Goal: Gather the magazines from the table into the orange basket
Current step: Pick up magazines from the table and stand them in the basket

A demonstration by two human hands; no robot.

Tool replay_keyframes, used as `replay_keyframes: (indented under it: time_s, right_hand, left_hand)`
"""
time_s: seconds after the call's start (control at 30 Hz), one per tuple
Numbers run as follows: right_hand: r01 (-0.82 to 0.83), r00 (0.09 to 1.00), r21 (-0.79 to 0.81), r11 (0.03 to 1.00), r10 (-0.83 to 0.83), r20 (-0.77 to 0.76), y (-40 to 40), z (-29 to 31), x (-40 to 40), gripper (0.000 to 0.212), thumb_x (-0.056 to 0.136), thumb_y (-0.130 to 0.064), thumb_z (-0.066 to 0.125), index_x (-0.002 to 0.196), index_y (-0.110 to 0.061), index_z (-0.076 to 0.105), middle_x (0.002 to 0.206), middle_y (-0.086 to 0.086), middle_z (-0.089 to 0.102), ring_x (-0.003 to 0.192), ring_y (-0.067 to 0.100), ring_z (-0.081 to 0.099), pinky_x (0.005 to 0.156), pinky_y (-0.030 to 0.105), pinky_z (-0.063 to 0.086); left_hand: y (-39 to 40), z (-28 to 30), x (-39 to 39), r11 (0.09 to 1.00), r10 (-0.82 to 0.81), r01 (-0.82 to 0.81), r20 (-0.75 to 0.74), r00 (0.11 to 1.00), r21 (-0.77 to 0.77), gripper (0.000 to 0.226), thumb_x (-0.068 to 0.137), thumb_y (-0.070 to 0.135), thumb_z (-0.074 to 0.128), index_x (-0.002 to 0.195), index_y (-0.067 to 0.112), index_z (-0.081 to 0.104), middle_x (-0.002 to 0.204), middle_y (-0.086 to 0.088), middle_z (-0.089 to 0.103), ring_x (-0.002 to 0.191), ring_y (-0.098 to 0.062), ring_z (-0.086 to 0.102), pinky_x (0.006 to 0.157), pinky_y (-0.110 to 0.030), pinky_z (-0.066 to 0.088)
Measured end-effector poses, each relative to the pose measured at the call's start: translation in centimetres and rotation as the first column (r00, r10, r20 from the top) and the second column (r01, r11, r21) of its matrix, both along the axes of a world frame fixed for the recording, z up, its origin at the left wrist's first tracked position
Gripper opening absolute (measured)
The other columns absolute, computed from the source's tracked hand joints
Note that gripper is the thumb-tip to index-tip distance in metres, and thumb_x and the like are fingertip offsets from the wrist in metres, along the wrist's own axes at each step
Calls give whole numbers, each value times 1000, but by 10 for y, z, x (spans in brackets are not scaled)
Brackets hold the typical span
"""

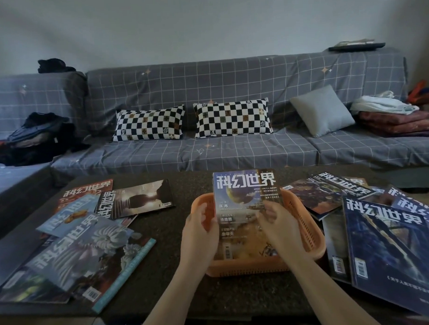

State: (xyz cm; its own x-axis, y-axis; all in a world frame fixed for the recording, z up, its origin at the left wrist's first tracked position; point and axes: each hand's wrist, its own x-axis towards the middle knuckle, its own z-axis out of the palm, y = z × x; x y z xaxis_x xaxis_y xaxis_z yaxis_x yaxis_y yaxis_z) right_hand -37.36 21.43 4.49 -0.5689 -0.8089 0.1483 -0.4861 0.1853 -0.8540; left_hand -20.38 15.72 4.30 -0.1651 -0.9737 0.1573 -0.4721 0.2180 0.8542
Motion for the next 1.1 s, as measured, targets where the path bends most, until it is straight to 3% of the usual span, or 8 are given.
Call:
replay_keyframes:
  time_s: [0.17, 0.23, 0.33, 0.47, 0.63, 0.77, 0.93, 1.1]
  right_hand:
    - [-150, 989, -66, 986, 149, -21, -22, 16, 56, 39, 89, -29, 61, 127, -24, 54, 118, -8, 61, 93, -2, 54, 66, 8, 42]
    - [-200, 980, -67, 978, 199, -23, -33, 19, 79, 36, 89, -32, 60, 124, -25, 56, 113, -9, 63, 92, -1, 56, 74, 12, 46]
    - [-285, 958, -61, 956, 285, -13, -49, 15, 116, 30, 89, -31, 60, 119, -27, 56, 104, -14, 59, 81, -7, 54, 62, 5, 43]
    - [-407, 913, -21, 913, 407, -16, -73, 3, 159, 31, 89, -27, 62, 119, -24, 57, 114, -10, 61, 85, -7, 54, 68, 5, 39]
    - [-492, 869, 65, 868, 494, -25, -103, -20, 202, 34, 88, -26, 62, 122, -23, 56, 114, -10, 59, 78, -11, 48, 61, 4, 36]
    - [-523, 850, 125, 843, 526, 5, -124, -44, 226, 31, 87, -28, 63, 118, -24, 58, 109, -12, 61, 79, -10, 51, 60, 6, 36]
    - [-491, 857, 234, 839, 514, -45, -148, -67, 241, 41, 86, -32, 63, 125, -19, 57, 122, -3, 61, 107, 7, 55, 87, 20, 45]
    - [-419, 845, 380, 825, 507, -169, -171, -77, 249, 53, 85, -42, 62, 133, -21, 51, 130, 0, 57, 121, 19, 48, 103, 38, 39]
  left_hand:
    - [-11, 9, 50, 996, 74, -76, -27, 997, -54, 42, 95, 22, 57, 136, 24, 49, 135, 4, 52, 86, 9, 52, 58, -6, 41]
    - [-15, 10, 73, 990, 124, -124, -11, 992, -66, 39, 95, 21, 56, 134, 21, 51, 132, 1, 54, 87, 4, 54, 63, -7, 41]
    - [-21, 5, 108, 980, 194, -193, -1, 981, -43, 36, 95, 22, 57, 131, 23, 52, 125, 0, 58, 96, -4, 58, 75, -17, 48]
    - [-28, -12, 149, 957, 288, -288, -16, 957, 28, 32, 94, 23, 57, 126, 25, 55, 121, -1, 60, 101, -10, 59, 69, -15, 43]
    - [-36, -36, 182, 916, 400, -401, 47, 915, 28, 29, 92, 24, 57, 121, 19, 60, 116, -6, 61, 97, -16, 58, 77, -26, 42]
    - [-44, -54, 201, 868, 486, -495, 153, 860, 25, 31, 91, 25, 59, 122, 19, 61, 123, -7, 57, 110, -24, 55, 88, -33, 42]
    - [-54, -73, 222, 815, 549, -577, 251, 797, 52, 43, 89, 29, 61, 130, 21, 57, 144, -8, 45, 134, -28, 37, 109, -44, 33]
    - [-57, -79, 231, 787, 587, -603, 145, 797, 130, 47, 92, 25, 60, 137, 19, 50, 158, -18, 20, 148, -30, 10, 117, -47, 19]
